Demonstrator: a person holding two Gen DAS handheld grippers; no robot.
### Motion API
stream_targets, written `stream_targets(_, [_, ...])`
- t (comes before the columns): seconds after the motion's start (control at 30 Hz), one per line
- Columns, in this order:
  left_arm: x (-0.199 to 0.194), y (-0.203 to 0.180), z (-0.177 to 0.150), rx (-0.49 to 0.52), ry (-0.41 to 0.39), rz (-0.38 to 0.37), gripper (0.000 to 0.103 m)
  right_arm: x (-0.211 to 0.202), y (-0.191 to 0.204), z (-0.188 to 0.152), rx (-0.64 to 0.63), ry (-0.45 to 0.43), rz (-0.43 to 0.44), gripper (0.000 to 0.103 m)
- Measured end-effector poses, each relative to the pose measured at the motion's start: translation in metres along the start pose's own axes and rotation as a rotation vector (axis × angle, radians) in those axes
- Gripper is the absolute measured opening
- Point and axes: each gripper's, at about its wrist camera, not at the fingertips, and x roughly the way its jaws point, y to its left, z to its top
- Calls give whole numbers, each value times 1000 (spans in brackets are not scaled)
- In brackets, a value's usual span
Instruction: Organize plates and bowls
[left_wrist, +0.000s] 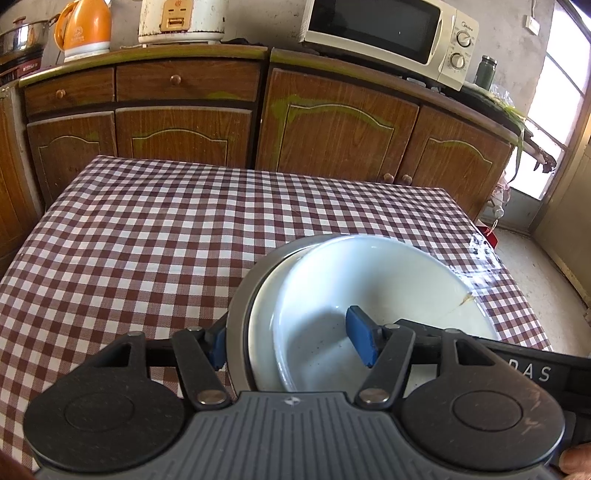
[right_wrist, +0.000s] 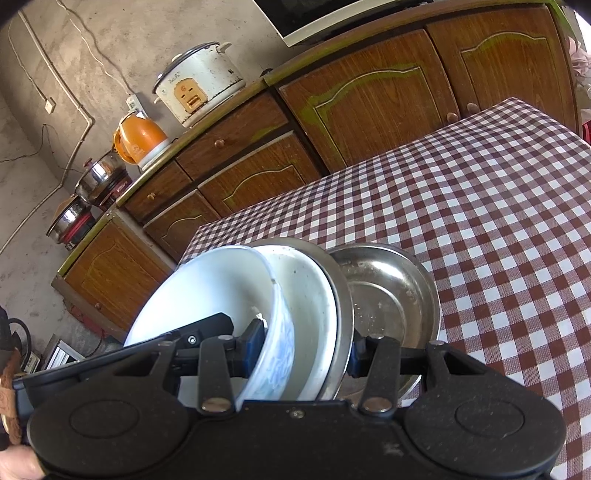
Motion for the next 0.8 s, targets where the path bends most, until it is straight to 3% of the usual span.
stream_targets(0.8, [38, 6, 1, -1, 54, -14, 64, 34, -25, 5, 28, 34, -29, 54])
